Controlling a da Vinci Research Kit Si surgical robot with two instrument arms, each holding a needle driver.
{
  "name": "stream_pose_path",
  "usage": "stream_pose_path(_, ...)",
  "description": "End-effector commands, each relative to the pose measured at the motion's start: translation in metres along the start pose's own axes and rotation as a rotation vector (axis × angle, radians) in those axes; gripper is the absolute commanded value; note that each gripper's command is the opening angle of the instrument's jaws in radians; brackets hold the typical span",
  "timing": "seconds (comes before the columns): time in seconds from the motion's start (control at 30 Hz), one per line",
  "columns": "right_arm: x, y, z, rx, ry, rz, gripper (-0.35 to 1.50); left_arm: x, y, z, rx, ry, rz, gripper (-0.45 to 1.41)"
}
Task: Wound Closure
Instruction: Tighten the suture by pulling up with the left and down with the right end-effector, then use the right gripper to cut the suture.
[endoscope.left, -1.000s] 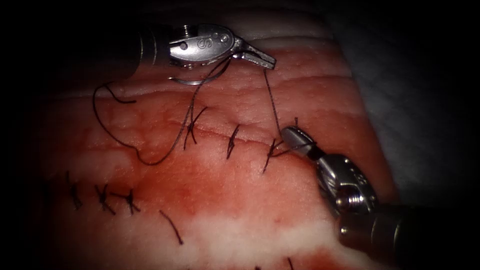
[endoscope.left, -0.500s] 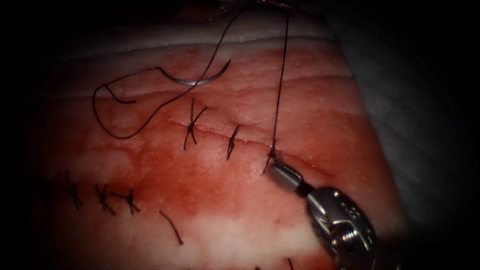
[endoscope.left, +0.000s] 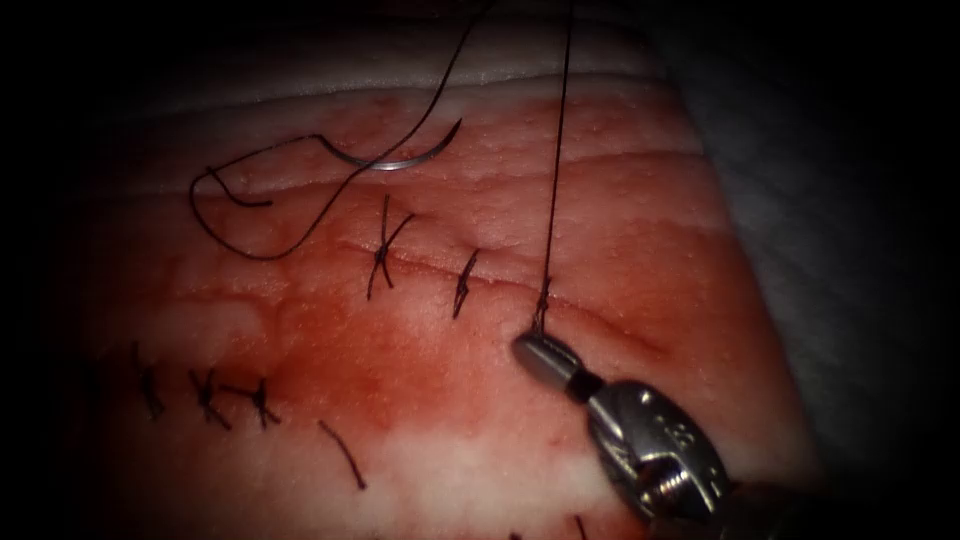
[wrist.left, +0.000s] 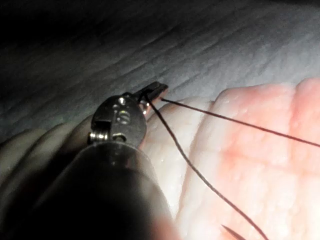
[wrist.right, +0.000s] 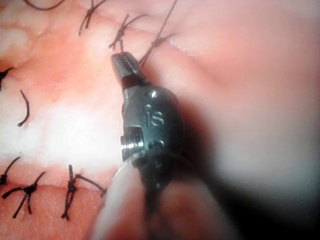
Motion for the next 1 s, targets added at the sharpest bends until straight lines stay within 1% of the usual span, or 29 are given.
stream_pose_path(0.03,-0.0013,-0.0005,0.0005,0.006,-0.019,-0.003,-0.35,-0.0004,-0.0010,0.0007,0.002,0.000,0.008,-0.45)
stream_pose_path(0.07,-0.0021,-0.0008,0.0006,0.006,-0.051,-0.009,-0.35,-0.0013,-0.0014,0.0012,0.012,0.000,0.015,-0.45)
stream_pose_path(0.13,-0.0029,-0.0011,0.0007,0.000,-0.080,-0.022,-0.35,-0.0019,-0.0018,0.0014,0.021,0.005,0.021,-0.45)
stream_pose_path(0.17,-0.0036,-0.0014,0.0008,-0.001,-0.100,-0.027,-0.35,-0.0025,-0.0023,0.0013,0.039,0.019,0.026,-0.45)
stream_pose_path(0.3,-0.0043,-0.0017,0.0007,0.003,-0.124,-0.033,-0.35,-0.0029,-0.0030,0.0010,0.063,0.043,0.027,-0.45)
stream_pose_path(0.53,-0.0050,-0.0023,0.0002,0.021,-0.142,-0.039,-0.35,-0.0035,-0.0041,0.0007,0.075,0.051,0.029,-0.45)
stream_pose_path(0.67,-0.0047,-0.0024,0.0004,0.070,-0.155,-0.112,-0.35,-0.0033,-0.0032,0.0004,0.067,0.054,-0.005,-0.45)
stream_pose_path(0.7,-0.0042,-0.0024,0.0005,0.084,-0.151,-0.110,0.36,-0.0028,-0.0020,-0.0001,0.050,0.064,-0.023,-0.45)
stream_pose_path(0.73,-0.0042,-0.0024,0.0005,0.084,-0.151,-0.110,0.36,-0.0028,-0.0020,-0.0001,0.050,0.064,-0.023,-0.45)
stream_pose_path(0.77,-0.0040,-0.0024,0.0006,0.082,-0.133,-0.108,0.63,-0.0024,-0.0015,-0.0005,0.043,0.069,-0.030,-0.45)
stream_pose_path(0.8,-0.0036,-0.0024,0.0005,0.080,-0.117,-0.105,0.84,-0.0019,-0.0009,-0.0009,0.035,0.074,-0.032,-0.45)
stream_pose_path(0.83,-0.0032,-0.0024,0.0005,0.081,-0.107,-0.108,0.91,-0.0012,-0.0002,-0.0015,0.024,0.082,-0.049,-0.45)
stream_pose_path(0.93,-0.0019,-0.0023,-0.0001,0.092,-0.090,-0.110,0.91,0.0011,0.0012,-0.0035,0.000,0.104,-0.070,-0.45)
stream_pose_path(0.97,-0.0015,-0.0022,-0.0003,0.097,-0.079,-0.112,0.99,0.0018,0.0016,-0.0041,-0.005,0.109,-0.077,-0.45)
stream_pose_path(1.0,-0.0009,-0.0022,-0.0007,0.104,-0.070,-0.112,1.03,0.0026,0.0019,-0.0047,-0.009,0.114,-0.085,-0.45)
